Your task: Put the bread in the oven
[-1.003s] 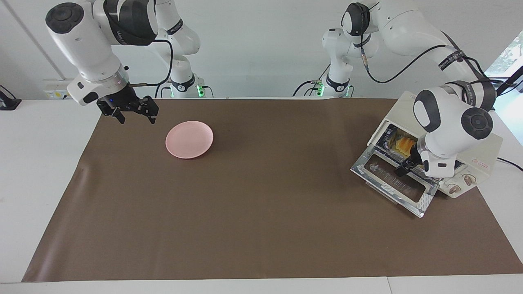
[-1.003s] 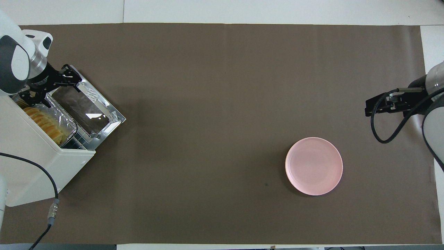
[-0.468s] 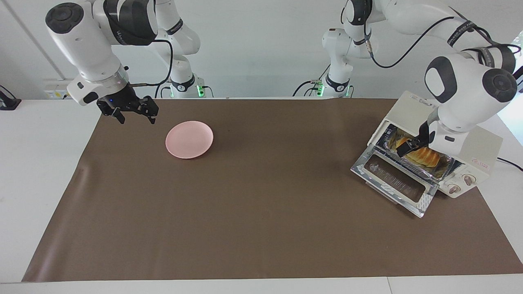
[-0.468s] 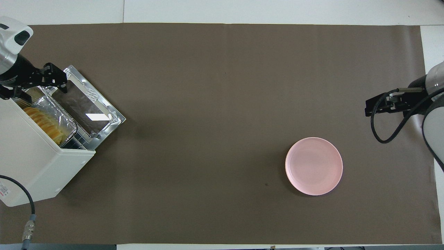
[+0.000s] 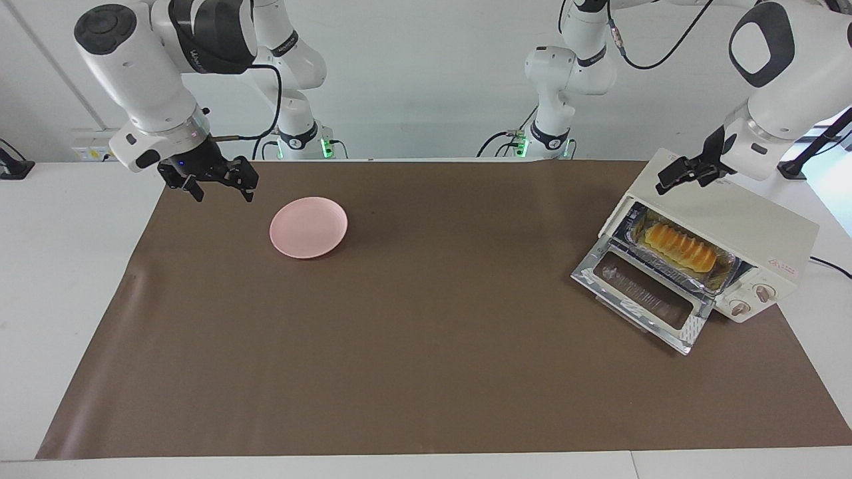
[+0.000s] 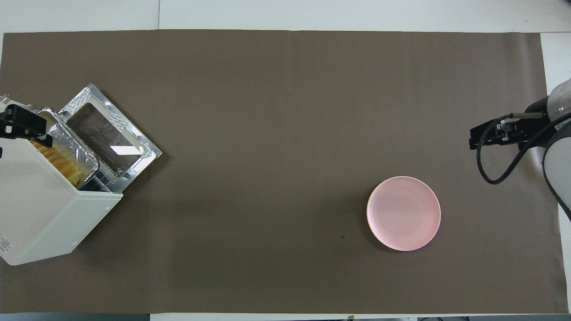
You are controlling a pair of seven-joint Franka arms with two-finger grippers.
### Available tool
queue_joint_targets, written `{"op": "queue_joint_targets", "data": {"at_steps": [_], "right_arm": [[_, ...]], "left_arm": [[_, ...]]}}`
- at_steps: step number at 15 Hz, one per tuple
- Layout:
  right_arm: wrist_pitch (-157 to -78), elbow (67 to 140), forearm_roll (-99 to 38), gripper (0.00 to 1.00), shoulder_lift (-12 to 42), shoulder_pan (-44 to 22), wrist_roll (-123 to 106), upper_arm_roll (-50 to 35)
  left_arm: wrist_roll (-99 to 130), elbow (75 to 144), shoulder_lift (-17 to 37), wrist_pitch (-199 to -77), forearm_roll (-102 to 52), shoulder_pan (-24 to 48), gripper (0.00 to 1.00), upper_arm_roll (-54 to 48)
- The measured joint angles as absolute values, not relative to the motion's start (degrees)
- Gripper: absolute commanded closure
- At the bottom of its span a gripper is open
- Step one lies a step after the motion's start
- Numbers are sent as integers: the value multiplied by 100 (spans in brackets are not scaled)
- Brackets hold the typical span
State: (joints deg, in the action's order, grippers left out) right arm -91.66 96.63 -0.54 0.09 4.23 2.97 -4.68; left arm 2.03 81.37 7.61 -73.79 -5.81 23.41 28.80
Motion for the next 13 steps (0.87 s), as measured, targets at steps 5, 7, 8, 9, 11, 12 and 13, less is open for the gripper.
{"op": "queue_joint_targets", "data": {"at_steps": [5,7,8,9,11,12,13], "right_arm": [[-9166,9663,-54,0,9,423,297,-468],[-9166,9663,-54,0,9,423,297,-468],[-9166,9663,-54,0,9,423,297,-468],[-9166,9663,-54,0,9,423,297,-468],[-9166,9663,-54,0,9,423,297,-468],[-9166,9663,-54,0,9,423,297,-468],[-9166,9663,-54,0,9,423,297,-468]], "left_arm": [[-57,8520,71,-7134,-402,1315,0,1678],[-127,8718,-72,-7117,-252,1218,0,1321],[-127,8840,-143,-7125,-187,1207,0,1159],[-127,8925,-191,-7194,-143,1187,0,1031],[-190,9002,-220,-7631,-129,1039,0,908],[-351,9018,-220,-7786,-129,948,0,886],[-553,9027,-221,-7877,-129,882,0,880]]}}
